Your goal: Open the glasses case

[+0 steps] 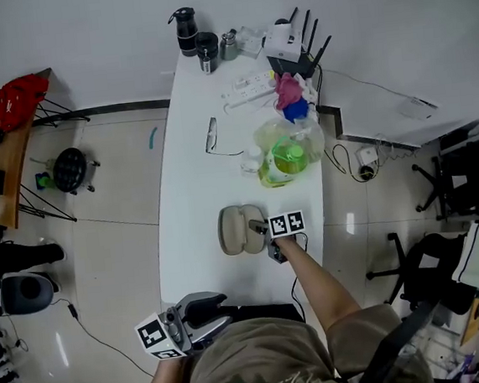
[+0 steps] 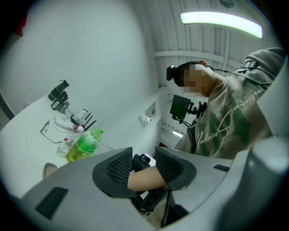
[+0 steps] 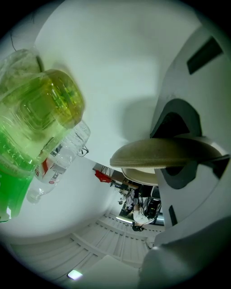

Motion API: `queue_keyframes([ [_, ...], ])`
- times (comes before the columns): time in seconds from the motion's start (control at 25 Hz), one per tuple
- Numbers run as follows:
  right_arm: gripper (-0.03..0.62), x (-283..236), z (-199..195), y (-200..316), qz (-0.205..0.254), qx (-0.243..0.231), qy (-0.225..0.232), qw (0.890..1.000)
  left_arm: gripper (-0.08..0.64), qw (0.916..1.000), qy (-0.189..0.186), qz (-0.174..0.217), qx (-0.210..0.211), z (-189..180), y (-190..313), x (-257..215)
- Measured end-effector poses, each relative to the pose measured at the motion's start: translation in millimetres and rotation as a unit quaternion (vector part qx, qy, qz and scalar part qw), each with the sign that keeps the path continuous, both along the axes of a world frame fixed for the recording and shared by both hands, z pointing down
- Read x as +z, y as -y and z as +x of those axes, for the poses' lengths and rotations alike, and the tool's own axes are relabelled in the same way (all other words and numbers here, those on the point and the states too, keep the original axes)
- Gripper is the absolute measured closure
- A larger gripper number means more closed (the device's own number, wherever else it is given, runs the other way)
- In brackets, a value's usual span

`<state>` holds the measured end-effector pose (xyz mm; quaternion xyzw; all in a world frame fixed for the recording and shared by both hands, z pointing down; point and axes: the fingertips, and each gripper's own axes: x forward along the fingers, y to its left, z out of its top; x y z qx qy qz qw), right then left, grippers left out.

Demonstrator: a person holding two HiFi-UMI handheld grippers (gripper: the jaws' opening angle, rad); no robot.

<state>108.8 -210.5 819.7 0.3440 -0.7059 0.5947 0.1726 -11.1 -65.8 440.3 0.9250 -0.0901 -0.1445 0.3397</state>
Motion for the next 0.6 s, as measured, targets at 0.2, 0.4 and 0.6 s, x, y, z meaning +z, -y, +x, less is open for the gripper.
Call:
queue_keyframes([
  [0.2,0.529,0.8,1.5,3.2,-0.007,-0.007,-0.005,1.000,0.408,1.0000,0.001,-0.003,-0.008,-0.2,1.1,2.9],
  [0.4,0.528,-2.3,-2.9,2.5,0.000,-0.019,-0.008,1.000,0.408,0.9995,0.011,-0.019,-0.021,-2.7,2.2,13.6],
  [0.6,0.358,-20.0,-5.8,7.1,0.042,-0.013,-0.004,0.999,0.408,0.9995,0.010,-0.024,-0.019,-6.3,-4.3,15.4],
])
